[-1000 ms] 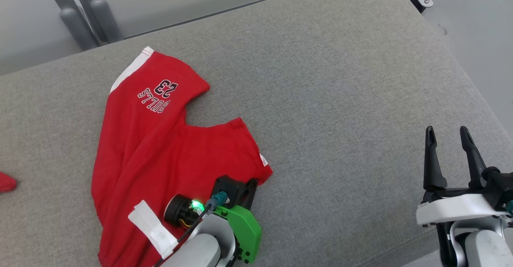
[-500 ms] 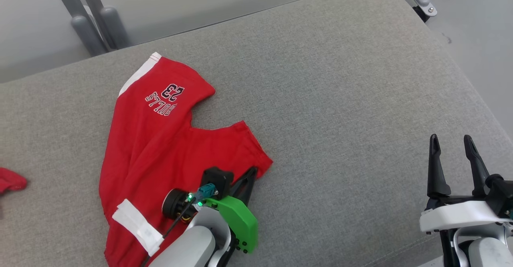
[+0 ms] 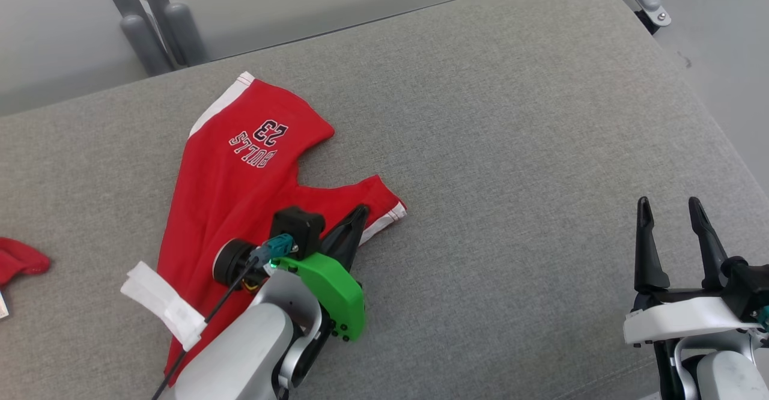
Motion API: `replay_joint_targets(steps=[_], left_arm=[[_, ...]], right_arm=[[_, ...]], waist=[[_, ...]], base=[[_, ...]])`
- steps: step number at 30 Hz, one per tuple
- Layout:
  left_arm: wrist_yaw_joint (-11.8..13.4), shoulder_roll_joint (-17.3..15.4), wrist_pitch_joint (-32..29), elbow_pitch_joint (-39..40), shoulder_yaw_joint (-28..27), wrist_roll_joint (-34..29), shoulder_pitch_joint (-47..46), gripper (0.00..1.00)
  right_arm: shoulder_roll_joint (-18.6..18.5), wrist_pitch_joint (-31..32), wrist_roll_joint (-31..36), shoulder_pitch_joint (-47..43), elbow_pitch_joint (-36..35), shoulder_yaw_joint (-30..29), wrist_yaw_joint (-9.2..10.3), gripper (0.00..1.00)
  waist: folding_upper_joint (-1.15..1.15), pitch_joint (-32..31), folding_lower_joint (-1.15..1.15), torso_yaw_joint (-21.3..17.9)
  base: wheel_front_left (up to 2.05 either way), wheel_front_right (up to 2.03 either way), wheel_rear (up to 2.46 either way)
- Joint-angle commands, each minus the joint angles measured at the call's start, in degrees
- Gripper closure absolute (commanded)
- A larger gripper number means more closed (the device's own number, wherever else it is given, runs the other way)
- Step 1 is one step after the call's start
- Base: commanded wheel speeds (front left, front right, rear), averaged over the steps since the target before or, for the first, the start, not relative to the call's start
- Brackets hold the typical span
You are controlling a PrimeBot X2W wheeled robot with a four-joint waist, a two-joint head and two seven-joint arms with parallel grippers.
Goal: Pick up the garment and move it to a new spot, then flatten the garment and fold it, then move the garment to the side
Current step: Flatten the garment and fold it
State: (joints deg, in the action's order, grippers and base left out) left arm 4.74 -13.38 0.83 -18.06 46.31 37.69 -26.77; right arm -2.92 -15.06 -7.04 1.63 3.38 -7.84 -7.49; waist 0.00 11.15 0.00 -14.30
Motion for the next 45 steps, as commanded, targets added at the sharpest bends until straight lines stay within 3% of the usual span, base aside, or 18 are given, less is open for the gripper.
replay_joint_targets(steps=[1,12,17,21,32,34,35,39,45], left_arm=[[-0.51,-0.33,-0.81,0.9,0.04,-0.52,-1.7,1.0],[-3.69,-4.58,-9.27,13.32,3.27,3.56,2.37,1.0],[-3.32,-5.26,-12.39,17.02,4.48,4.22,2.84,1.0],[-4.15,-3.57,-13.04,13.69,4.37,5.26,0.78,1.0],[-7.42,1.06,-9.5,-5.02,5.51,2.69,-6.47,1.0],[-7.91,1.56,-8.56,-6.98,5.84,2.48,-6.61,0.58],[-8.17,1.84,-8.42,-8.4,6.16,2.42,-6.48,0.0],[-7.36,2.75,-4.3,-11.17,5.87,1.33,-6.43,0.0],[-1.61,3.05,10.22,-9.91,0.48,0.66,-2.36,0.0]], right_arm=[[-0.01,-0.18,-0.3,0.56,0.03,0.31,0.0,0.0],[-0.01,-0.18,-0.65,-0.4,0.18,-1.63,0.0,0.0],[-0.02,-0.18,-1.05,0.46,0.3,-1.33,0.0,0.0],[-0.01,-0.18,-1.09,1.28,0.43,-0.84,0.0,0.0],[-0.02,-0.18,-1.35,1.59,1.08,-0.33,0.0,0.0],[-0.01,-0.18,-1.36,1.26,1.26,-0.61,0.0,0.0],[-0.01,-0.18,-1.3,1.07,1.34,-0.79,0.0,0.0],[-0.01,-0.18,-0.81,0.59,1.36,-1.3,0.0,0.0],[-0.38,-0.18,1.06,-0.6,-0.1,-1.95,0.0,0.0]], waist=[[0.0,0.51,0.0,-0.74],[0.0,0.88,0.0,-2.61],[0.0,1.55,0.0,-2.56],[0.0,2.28,0.0,-2.52],[0.0,2.93,0.0,-3.96],[0.0,2.75,0.0,-3.92],[0.0,2.55,0.0,-3.78],[0.0,1.6,0.0,-2.61],[0.0,-1.39,0.0,1.11]], base=[[0.0,0.0,0.0],[0.0,0.0,0.0],[0.0,0.0,0.0],[0.0,0.0,0.0],[0.0,0.0,0.0],[0.0,0.0,0.0],[0.0,0.0,0.0],[0.0,0.0,0.0],[0.0,0.0,0.0]])
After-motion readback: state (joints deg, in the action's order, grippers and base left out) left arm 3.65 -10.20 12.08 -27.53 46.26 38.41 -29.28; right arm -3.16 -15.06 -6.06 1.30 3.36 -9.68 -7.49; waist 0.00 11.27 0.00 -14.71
